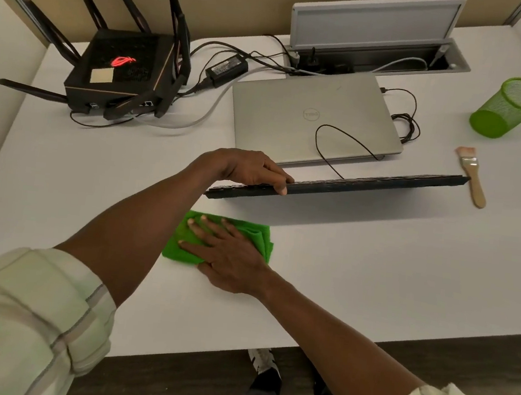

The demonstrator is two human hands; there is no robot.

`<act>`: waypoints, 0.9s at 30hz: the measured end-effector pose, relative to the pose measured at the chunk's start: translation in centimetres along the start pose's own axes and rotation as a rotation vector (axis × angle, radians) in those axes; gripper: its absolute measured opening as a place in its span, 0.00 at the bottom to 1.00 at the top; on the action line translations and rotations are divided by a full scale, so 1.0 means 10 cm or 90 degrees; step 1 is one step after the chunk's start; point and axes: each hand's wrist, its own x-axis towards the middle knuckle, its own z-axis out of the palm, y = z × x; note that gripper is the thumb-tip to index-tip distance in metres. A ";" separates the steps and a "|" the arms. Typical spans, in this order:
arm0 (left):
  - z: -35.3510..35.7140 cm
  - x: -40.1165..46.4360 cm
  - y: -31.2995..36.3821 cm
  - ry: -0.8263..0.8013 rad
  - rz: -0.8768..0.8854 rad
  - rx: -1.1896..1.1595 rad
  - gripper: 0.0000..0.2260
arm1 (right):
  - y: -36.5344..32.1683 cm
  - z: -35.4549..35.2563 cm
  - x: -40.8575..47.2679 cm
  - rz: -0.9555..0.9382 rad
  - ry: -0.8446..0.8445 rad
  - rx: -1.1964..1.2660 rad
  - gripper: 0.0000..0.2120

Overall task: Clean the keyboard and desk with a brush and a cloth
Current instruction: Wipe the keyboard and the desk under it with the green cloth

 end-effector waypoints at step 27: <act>0.25 -0.21 0.09 0.041 -0.020 0.038 0.33 | 0.55 -0.31 -1.01 -0.282 -0.129 0.036 0.24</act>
